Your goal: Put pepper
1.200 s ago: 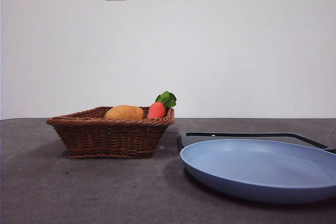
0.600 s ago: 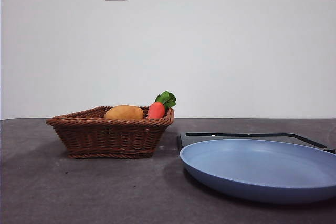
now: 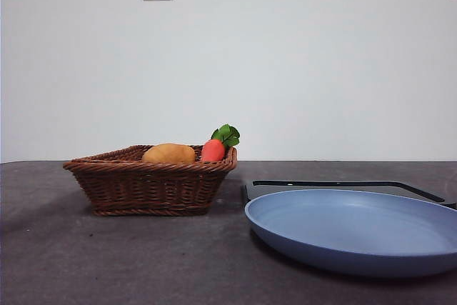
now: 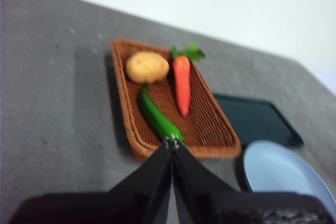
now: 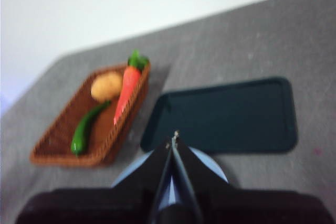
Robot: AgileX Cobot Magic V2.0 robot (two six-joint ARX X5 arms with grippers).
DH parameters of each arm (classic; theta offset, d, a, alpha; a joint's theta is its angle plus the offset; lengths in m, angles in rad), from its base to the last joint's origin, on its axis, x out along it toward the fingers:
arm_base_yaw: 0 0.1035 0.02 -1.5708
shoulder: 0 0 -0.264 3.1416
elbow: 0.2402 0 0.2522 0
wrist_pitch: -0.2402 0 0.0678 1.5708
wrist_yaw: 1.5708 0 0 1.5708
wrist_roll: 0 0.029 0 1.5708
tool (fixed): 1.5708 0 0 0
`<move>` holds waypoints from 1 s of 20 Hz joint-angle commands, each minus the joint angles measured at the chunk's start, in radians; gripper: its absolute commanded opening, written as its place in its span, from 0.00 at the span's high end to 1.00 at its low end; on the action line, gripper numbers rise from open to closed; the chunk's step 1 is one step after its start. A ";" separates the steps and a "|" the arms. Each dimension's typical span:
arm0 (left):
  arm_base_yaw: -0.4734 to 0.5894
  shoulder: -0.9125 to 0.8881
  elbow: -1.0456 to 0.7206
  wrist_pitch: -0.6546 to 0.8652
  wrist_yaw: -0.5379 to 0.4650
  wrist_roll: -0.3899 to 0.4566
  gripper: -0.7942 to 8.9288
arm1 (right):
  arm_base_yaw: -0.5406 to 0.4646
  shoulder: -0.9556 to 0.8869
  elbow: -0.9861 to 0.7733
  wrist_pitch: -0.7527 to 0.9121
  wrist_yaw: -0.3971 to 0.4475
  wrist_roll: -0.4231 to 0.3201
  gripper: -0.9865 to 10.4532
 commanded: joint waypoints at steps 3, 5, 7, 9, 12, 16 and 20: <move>0.002 0.113 0.117 -0.134 0.074 0.153 0.91 | 0.002 0.132 0.181 -0.254 -0.027 -0.179 0.91; 0.002 0.154 0.158 -0.194 0.117 0.199 0.91 | 0.002 0.180 0.242 -0.360 -0.027 -0.225 0.91; 0.002 0.188 0.191 -0.251 0.151 0.242 0.91 | 0.002 0.222 0.293 -0.451 -0.027 -0.268 0.91; 0.002 0.220 0.226 -0.315 0.158 0.285 0.91 | 0.002 0.262 0.337 -0.546 -0.027 -0.313 0.91; 0.002 0.230 0.238 -0.331 0.164 0.292 0.91 | 0.002 0.276 0.344 -0.571 -0.026 -0.320 0.90; 0.002 0.230 0.238 -0.331 0.172 0.288 0.65 | 0.002 0.277 0.344 -0.567 -0.026 -0.318 0.78; 0.002 0.230 0.238 -0.331 0.175 0.287 0.55 | 0.002 0.305 0.344 -0.571 -0.026 -0.299 0.64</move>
